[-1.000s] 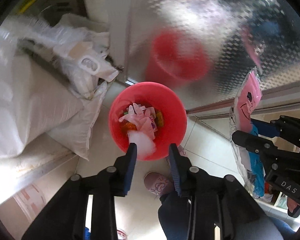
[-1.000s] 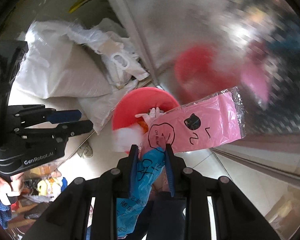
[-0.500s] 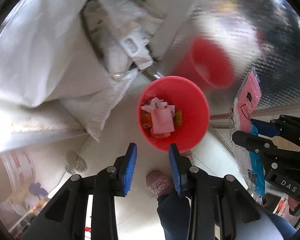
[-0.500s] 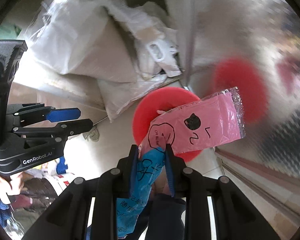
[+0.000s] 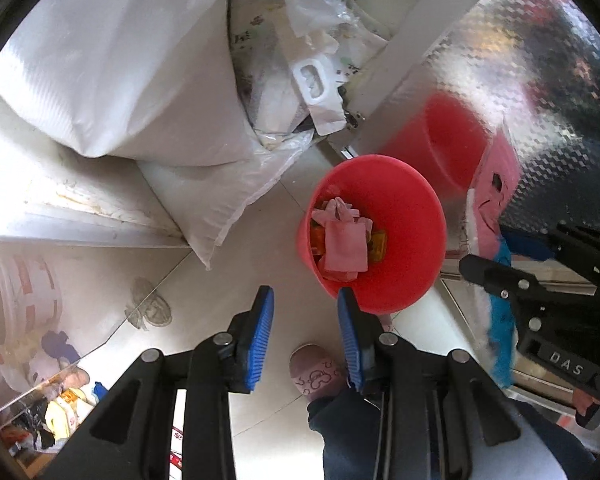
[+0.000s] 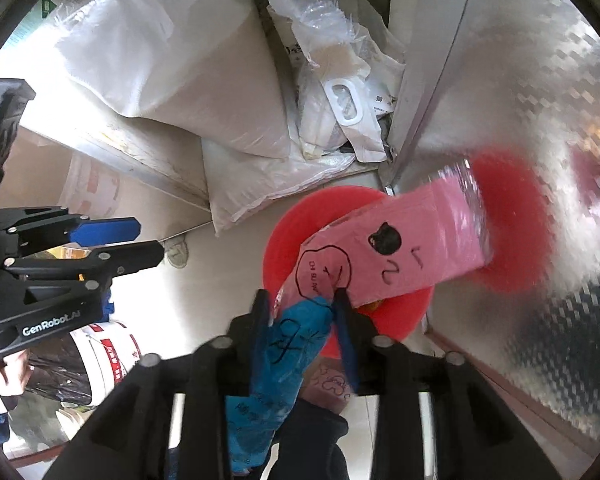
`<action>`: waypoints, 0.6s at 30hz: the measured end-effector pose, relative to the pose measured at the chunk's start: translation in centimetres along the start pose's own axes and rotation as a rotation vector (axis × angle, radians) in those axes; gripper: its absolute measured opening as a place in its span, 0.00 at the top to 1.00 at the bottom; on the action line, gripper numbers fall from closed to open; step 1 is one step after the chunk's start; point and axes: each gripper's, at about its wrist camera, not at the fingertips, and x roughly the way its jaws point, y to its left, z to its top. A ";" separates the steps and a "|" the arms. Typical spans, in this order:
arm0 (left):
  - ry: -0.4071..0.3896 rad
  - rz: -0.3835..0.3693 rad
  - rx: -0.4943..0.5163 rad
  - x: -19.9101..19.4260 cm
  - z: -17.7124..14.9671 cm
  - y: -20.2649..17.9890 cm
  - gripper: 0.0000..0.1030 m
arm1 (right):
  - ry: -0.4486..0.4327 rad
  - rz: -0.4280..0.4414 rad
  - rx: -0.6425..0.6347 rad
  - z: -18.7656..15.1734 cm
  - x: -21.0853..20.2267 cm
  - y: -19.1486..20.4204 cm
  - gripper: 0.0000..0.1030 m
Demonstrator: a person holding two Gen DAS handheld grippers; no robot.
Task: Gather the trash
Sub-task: 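Open the right gripper to drop the plastic bag into the red bin, then raise both tools from the bin back up to the counter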
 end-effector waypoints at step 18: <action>-0.030 0.019 0.023 -8.0 -2.1 -1.7 0.70 | -0.038 -0.046 0.010 -1.3 -6.0 1.5 0.31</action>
